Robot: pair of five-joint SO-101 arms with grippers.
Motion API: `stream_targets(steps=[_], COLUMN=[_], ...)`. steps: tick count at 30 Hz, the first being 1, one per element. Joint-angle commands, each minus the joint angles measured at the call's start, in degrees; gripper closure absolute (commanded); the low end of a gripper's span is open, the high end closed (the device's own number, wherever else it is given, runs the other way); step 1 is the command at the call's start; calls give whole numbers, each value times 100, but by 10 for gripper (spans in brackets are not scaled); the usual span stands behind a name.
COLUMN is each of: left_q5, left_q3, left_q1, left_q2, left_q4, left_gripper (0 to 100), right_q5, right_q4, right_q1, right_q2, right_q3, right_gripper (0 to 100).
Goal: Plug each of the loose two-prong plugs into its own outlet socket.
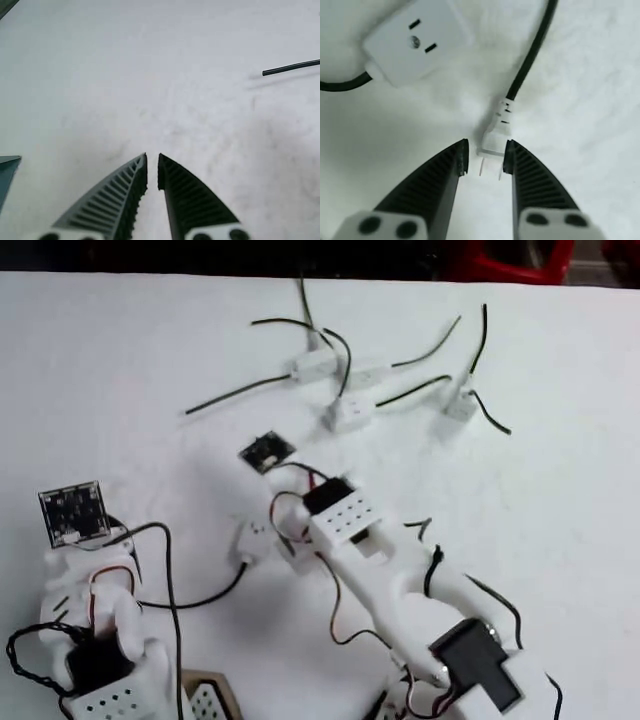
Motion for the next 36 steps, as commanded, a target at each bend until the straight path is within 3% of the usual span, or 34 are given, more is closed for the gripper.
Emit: stream_targets(steps=[1, 22, 27, 33, 36], left_q5=[62, 62, 62, 62, 62], left_q3=[-220, -220, -220, -220, -220], left_q1=[-48, -48, -48, -48, -48], left_q2=[-66, -66, -66, -66, -66], left_q4=[-141, -141, -141, -141, -141], left_gripper=[938, 938, 938, 938, 938], right_q5=[-53, -18, 369, 404, 396], right_q4=[-4, -497, -497, -497, -119], right_q1=[-92, 400, 400, 400, 374], right_q2=[-31, 1244, 1253, 1235, 1235], right_q3=[-79, -53, -53, -88, -308], right_gripper=[889, 890, 892, 981, 908])
